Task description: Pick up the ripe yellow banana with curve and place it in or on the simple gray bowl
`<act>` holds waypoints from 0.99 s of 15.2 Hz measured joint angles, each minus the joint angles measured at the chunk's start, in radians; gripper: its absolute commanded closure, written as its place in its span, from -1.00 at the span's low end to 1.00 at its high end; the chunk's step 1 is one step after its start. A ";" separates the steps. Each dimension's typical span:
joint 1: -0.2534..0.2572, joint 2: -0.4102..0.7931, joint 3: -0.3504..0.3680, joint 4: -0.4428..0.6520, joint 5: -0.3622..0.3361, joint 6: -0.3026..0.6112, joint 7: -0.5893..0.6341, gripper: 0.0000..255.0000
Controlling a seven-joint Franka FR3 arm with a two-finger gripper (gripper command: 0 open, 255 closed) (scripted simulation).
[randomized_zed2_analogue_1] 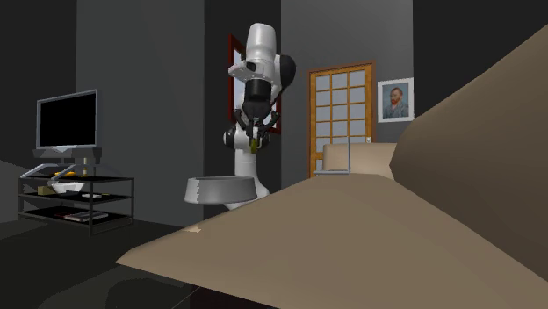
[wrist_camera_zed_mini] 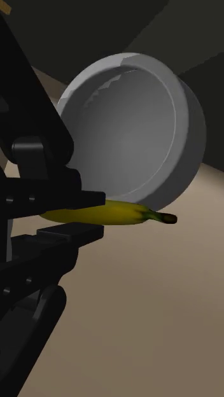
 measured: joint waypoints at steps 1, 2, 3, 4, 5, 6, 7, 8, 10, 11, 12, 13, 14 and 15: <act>-0.011 0.022 -0.009 0.034 -0.001 -0.010 -0.022 1.00; -0.014 0.065 -0.013 0.099 -0.009 -0.031 -0.037 1.00; -0.027 0.091 -0.022 0.129 -0.010 -0.034 -0.059 1.00; -0.035 0.131 -0.029 0.186 -0.014 -0.049 -0.081 1.00; -0.038 0.182 -0.035 0.265 -0.022 -0.077 -0.099 1.00; -0.039 0.244 -0.041 0.361 -0.031 -0.110 -0.117 1.00; -0.050 0.242 -0.043 0.350 -0.027 -0.103 -0.127 1.00; -0.057 0.230 -0.044 0.321 -0.023 -0.084 -0.131 1.00; -0.072 0.186 -0.044 0.227 -0.012 -0.032 -0.133 1.00; -0.077 0.171 -0.044 0.189 -0.009 -0.009 -0.133 1.00; -0.081 0.154 -0.044 0.145 -0.005 0.018 -0.133 1.00; -0.086 0.137 -0.044 0.106 0.000 0.040 -0.133 1.00; -0.089 0.122 -0.044 0.068 0.003 0.064 -0.132 1.00; -0.092 0.113 -0.045 0.040 0.005 0.083 -0.133 1.00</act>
